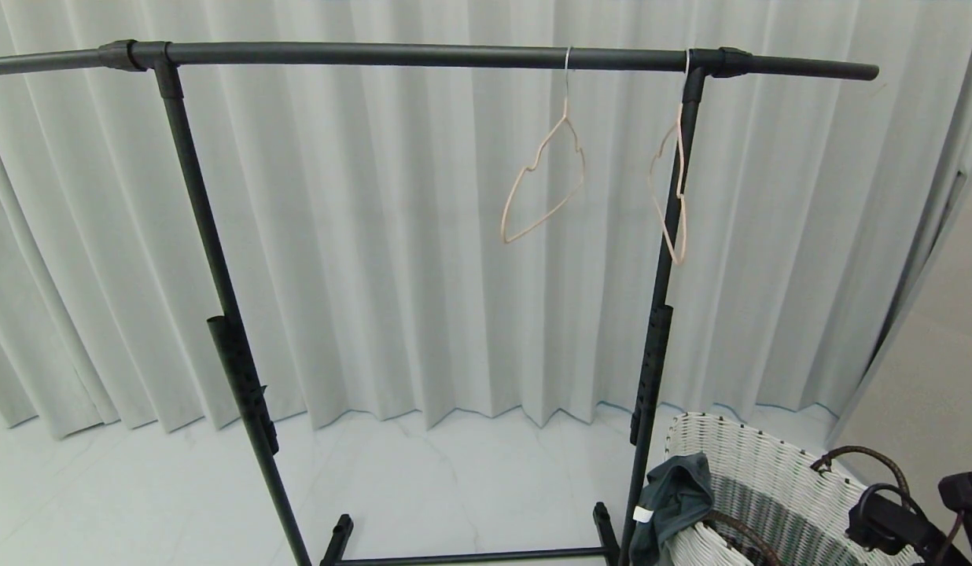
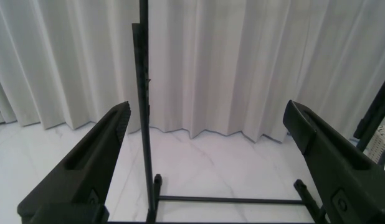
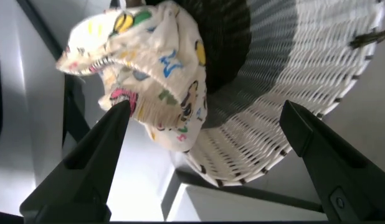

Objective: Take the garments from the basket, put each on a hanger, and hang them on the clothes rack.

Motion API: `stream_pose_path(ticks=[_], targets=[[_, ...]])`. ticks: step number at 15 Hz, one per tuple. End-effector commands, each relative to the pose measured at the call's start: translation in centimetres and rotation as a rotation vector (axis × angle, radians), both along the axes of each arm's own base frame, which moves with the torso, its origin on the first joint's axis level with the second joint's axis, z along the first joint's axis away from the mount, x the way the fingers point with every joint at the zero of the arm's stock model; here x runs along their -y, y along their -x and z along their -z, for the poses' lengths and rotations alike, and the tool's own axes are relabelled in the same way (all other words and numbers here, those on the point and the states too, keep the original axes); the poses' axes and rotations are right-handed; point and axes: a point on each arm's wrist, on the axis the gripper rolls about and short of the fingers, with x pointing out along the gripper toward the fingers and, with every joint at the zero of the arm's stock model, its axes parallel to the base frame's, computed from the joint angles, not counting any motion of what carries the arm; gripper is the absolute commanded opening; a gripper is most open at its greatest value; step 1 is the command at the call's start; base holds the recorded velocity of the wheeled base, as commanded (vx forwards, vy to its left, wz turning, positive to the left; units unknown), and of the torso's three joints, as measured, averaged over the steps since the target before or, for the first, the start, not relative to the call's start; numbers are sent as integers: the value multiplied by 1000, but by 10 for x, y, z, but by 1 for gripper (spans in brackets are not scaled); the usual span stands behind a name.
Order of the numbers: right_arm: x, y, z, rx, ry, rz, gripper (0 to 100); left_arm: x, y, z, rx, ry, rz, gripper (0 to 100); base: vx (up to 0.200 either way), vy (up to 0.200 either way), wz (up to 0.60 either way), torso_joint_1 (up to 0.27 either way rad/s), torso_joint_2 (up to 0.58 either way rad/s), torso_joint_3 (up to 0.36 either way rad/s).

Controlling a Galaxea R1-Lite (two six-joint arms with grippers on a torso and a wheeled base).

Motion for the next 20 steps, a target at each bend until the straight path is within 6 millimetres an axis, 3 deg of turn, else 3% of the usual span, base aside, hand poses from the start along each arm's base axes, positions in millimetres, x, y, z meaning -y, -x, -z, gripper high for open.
stream_pose_path(ticks=[1,4,11,12,15,20], targets=[[2,-4,11,-54,9,-4,100,0,0,0,0,0,0,100,0,0,0,0,0,0],[4,-20,19,-10,59,-8,100,0,0,0,0,0,0,100,0,0,0,0,0,0],[8,-33,33,19,78,10,100,0,0,0,0,0,0,100,0,0,0,0,0,0],[8,-35,33,28,78,9,0,0,0,0,0,0,0,100,0,0,0,0,0,0],[7,-27,32,35,73,7,0,0,0,0,0,0,0,100,0,0,0,0,0,0],[3,-9,-8,255,31,-23,0,0,0,0,0,0,0,100,0,0,0,0,0,0]])
